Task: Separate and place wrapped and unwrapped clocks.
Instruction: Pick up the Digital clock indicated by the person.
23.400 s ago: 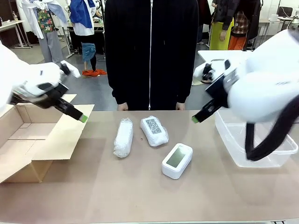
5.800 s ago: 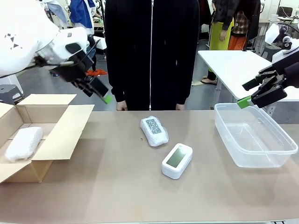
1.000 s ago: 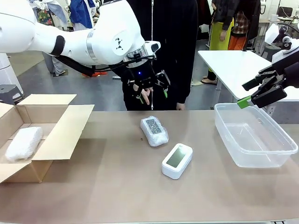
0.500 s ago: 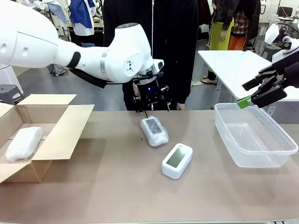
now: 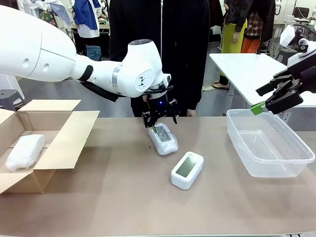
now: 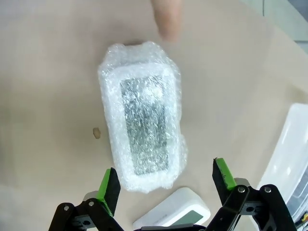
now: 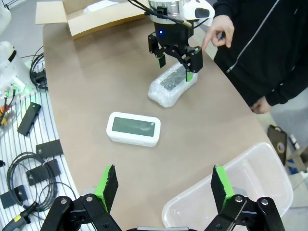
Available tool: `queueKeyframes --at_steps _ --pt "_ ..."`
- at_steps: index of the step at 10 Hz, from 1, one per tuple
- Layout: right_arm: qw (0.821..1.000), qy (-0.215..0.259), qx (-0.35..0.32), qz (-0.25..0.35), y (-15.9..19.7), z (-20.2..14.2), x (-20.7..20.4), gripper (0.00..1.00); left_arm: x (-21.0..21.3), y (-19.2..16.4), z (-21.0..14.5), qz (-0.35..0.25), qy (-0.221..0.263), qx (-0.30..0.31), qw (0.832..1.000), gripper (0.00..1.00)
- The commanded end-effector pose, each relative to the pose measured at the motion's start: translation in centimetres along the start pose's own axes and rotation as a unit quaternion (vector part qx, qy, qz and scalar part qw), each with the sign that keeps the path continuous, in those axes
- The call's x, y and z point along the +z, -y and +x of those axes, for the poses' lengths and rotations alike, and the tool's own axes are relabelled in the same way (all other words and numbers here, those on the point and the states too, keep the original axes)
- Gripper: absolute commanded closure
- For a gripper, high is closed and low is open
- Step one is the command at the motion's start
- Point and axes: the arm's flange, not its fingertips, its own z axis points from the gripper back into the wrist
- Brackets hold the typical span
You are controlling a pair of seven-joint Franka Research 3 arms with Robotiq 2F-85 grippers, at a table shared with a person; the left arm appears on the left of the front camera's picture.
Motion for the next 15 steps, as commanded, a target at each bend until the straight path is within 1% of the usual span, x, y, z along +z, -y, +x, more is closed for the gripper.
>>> queueKeyframes --at_steps 1,3,8,9,10,11,15 --pt "1.000 0.007 0.001 0.011 0.2 -0.1 -0.2 0.00 -0.6 1.4 0.3 0.025 0.024 0.021 0.999 0.00" --pt "1.000 0.007 0.001 0.011 0.2 -0.1 -0.2 0.00 -1.5 1.6 0.6 0.055 0.028 0.033 0.998 0.00" --pt "1.000 0.007 0.001 0.011 0.2 -0.1 -0.2 0.00 -3.5 1.7 0.6 0.077 0.010 0.016 0.997 0.00" --pt "1.000 0.007 0.001 0.011 0.2 -0.1 -0.2 0.00 -3.9 1.8 0.7 0.084 0.018 0.019 0.996 0.00" --pt "1.000 0.007 0.001 0.011 0.2 -0.1 -0.2 0.00 -4.1 1.8 0.9 0.083 0.036 0.022 0.996 0.00" --pt "1.000 0.007 0.001 0.011 0.2 -0.1 -0.2 0.00 -4.3 1.9 1.1 0.087 0.040 0.025 0.995 0.00" --pt "1.000 0.007 0.001 0.011 0.2 -0.1 -0.2 0.00 -5.7 1.6 2.0 0.087 0.015 0.025 0.996 0.00"
